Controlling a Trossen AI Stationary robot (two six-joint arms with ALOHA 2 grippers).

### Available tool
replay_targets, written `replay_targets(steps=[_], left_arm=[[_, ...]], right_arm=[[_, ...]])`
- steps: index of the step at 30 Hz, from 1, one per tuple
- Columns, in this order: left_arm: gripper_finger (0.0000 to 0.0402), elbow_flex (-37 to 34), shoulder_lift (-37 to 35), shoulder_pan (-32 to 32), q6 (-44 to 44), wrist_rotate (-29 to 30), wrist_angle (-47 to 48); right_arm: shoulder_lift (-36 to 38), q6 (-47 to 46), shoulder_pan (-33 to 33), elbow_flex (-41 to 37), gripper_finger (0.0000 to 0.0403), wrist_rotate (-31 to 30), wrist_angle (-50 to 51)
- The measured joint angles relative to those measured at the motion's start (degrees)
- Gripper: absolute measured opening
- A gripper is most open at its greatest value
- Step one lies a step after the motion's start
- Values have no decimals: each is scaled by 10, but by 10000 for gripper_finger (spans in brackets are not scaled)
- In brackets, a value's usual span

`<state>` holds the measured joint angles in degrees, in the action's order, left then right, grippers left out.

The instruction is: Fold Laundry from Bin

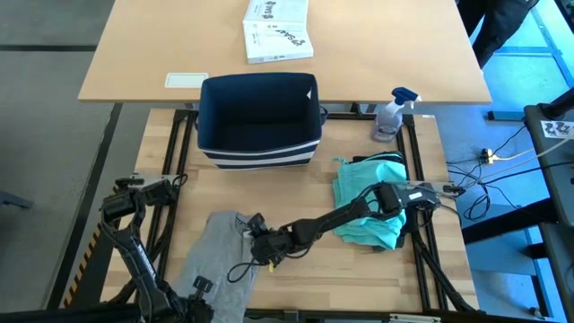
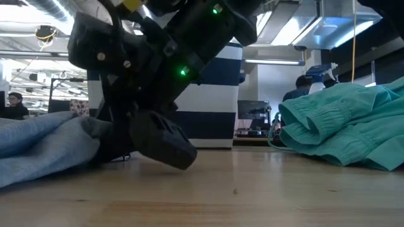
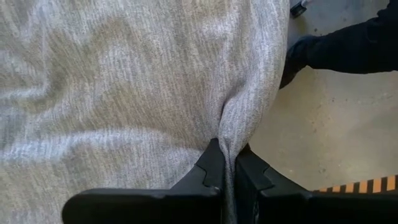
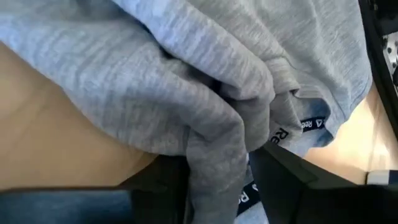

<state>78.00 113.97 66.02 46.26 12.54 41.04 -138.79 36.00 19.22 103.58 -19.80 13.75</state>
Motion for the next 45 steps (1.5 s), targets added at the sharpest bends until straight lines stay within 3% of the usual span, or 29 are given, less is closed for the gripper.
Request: replay_targets(steps=[2, 7, 11, 16, 29, 33, 39, 45], left_arm=[[2, 0, 0, 0, -1, 2, 0], [2, 0, -5, 0, -3, 37, 6], [2, 0, -23, -4, 1, 58, 28], [2, 31, -53, -4, -3, 138, 90], [2, 283, -64, -16, -49, 409, 491], [2, 303, -95, -31, -135, 511, 482], [2, 314, -146, -74, -195, 642, 490], [2, 314, -207, -155, -251, 690, 490]], right_arm=[[-5, 1, 0, 1, 137, -17, 8], [7, -12, -2, -1, 17, -63, 71], [37, -30, 0, -5, 9, -99, 114], [106, -47, 11, -2, 5, -137, 156], [273, -15, 32, -2, 2, -250, 205], [329, 16, 29, -2, 1, -293, 200], [407, 33, 18, -2, 1, -314, 191], [458, 60, -17, -2, 1, -321, 186]])
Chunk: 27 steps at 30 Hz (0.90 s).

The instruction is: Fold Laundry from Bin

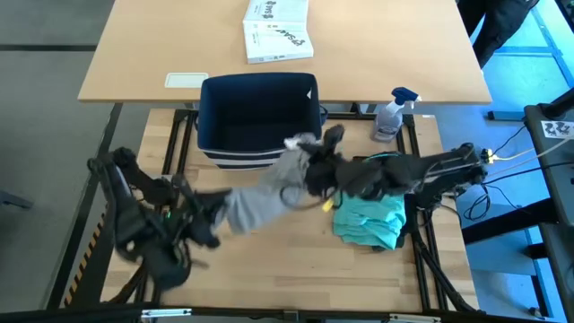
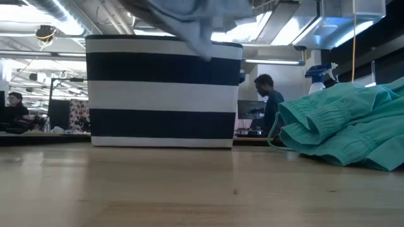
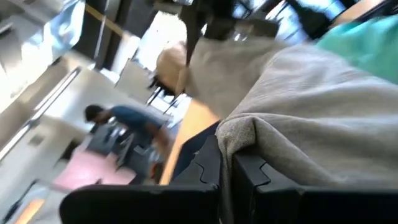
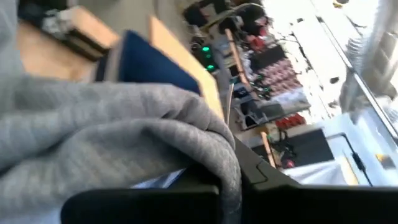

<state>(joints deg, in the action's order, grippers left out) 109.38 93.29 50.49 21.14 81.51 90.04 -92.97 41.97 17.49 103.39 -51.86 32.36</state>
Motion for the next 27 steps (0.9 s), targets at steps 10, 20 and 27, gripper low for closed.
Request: replay_targets(steps=[10, 20, 27], left_arm=[[2, 0, -141, -201, -149, -31, -1], [2, -1, -199, -415, -461, -252, -247], [2, -43, -200, -576, -562, -486, -409]], right_arm=[[36, 105, -128, 0, 1, 53, -104], [37, 106, -261, 0, 1, 138, -126], [35, 108, -298, 0, 1, 187, -133]])
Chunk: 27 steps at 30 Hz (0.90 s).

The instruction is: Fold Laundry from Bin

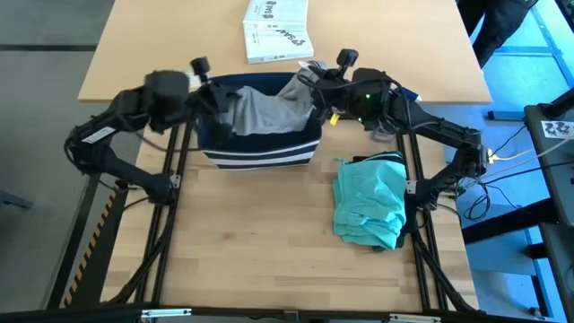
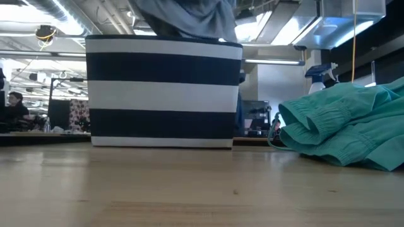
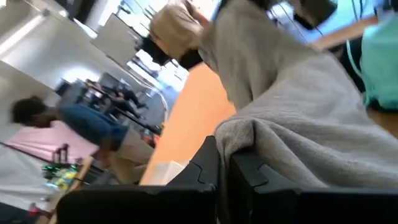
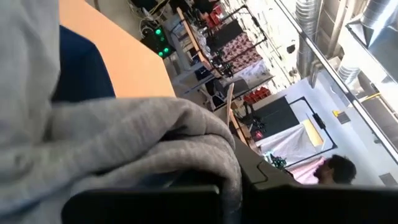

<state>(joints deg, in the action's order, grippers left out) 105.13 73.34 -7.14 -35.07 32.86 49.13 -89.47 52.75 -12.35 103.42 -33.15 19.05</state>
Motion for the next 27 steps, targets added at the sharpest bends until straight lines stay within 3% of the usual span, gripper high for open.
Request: replay_targets(steps=[5, 12, 21, 27], left_arm=[[2, -62, 0, -112, -15, -105, -33], [2, -136, 1, -282, -30, -278, -125], [2, -231, 0, -420, -32, -404, -171], [2, -270, 0, -468, -45, -463, -197]], right_arm=[[-3, 6, -25, 0, 1, 19, 6], [-9, -25, -78, 0, 1, 94, 8], [-70, -43, -132, 1, 1, 151, 35], [-97, -48, -137, 0, 1, 178, 49]])
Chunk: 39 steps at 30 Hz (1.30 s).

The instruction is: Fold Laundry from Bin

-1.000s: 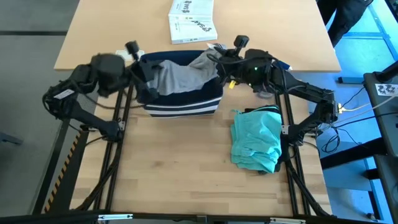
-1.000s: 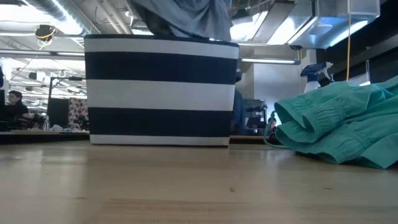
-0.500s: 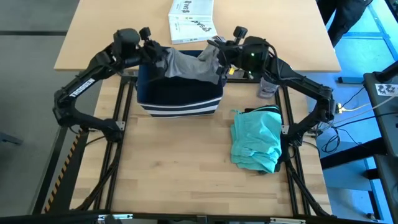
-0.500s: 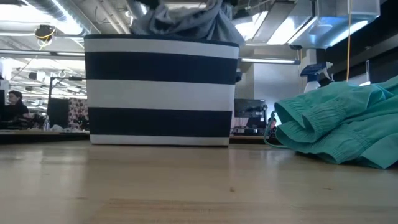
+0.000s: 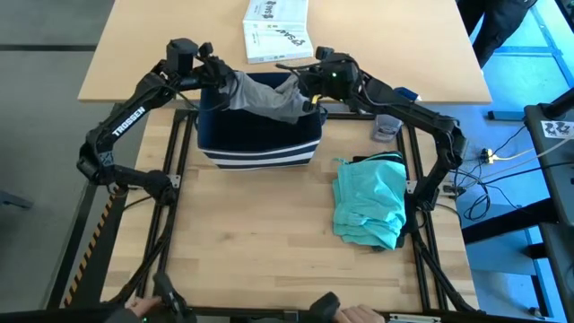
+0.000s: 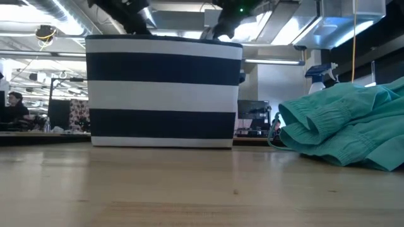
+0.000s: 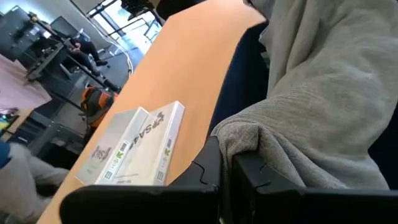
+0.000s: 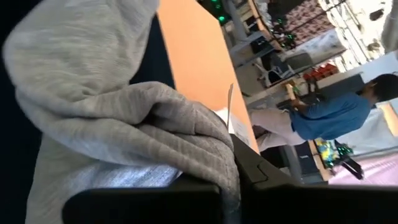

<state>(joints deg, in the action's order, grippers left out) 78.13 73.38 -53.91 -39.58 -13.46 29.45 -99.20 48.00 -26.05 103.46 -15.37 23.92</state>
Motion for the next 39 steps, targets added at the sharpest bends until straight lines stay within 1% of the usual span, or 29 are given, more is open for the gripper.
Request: replay_targets(steps=[3, 8, 12, 17, 22, 26, 34, 37, 39], left_arm=[[2, -9, 2, -14, -15, -7, -7], [2, -11, 23, -24, -15, -8, -5], [2, -11, 42, -27, -30, -27, -5], [2, -11, 55, -27, -17, -29, -4], [2, -11, 54, -21, -10, -83, 31], [2, -11, 53, 0, -10, -100, 70], [2, -11, 53, 53, -8, -99, 195], [2, -11, 53, 68, 7, -89, 214], [2, -11, 53, 72, 19, -66, 216]], right_arm=[[-2, 2, 0, 0, 1, 7, 7], [-2, 2, 0, 0, 1, 27, 22], [-6, 6, 0, 0, 1, 31, 38], [-8, 4, -7, -1, 1, 38, 61], [-9, 2, -6, -1, 1, 44, 99], [-9, -12, -5, -1, 1, 63, 125], [-8, -29, 2, -1, 1, 72, 190], [-7, -36, 10, -1, 1, 75, 212], [-7, -42, 10, -1, 1, 75, 214]])
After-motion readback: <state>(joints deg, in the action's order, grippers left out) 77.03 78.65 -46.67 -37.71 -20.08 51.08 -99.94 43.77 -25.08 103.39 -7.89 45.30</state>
